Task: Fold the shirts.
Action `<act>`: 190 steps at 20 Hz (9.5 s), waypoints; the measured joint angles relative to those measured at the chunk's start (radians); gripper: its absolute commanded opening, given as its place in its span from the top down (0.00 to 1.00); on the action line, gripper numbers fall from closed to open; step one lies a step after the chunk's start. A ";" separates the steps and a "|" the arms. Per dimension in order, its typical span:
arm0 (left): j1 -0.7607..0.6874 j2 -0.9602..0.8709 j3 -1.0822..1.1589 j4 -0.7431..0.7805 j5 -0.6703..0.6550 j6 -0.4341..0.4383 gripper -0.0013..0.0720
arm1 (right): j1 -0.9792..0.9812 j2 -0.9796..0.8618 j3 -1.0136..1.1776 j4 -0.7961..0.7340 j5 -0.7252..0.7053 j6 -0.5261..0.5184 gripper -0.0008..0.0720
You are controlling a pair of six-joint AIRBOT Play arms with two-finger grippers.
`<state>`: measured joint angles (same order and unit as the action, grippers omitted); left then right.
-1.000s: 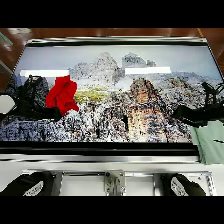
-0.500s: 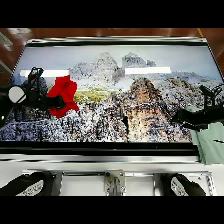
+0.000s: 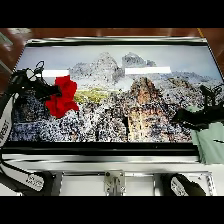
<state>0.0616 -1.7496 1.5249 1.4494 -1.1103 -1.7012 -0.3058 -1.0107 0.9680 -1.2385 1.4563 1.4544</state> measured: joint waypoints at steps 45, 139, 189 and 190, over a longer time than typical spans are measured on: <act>-0.350 0.549 -0.866 -0.513 0.039 0.099 0.00 | 0.000 -0.331 0.040 0.200 0.044 -0.149 0.05; 0.056 0.486 -0.330 -0.248 -0.148 0.059 0.06 | 0.246 -0.679 0.684 0.064 -0.145 0.042 0.91; -0.212 1.286 0.057 0.159 -0.274 -0.058 0.92 | 0.246 0.366 0.779 -0.192 -0.128 0.139 0.91; -0.212 1.289 0.005 0.167 -0.310 -0.058 0.92 | 0.246 0.359 0.753 -0.205 -0.071 0.141 0.91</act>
<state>-0.1505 -0.4610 1.5295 1.6169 -1.4204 -1.7592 -0.0593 -0.6521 1.7206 -1.4437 1.3849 1.5955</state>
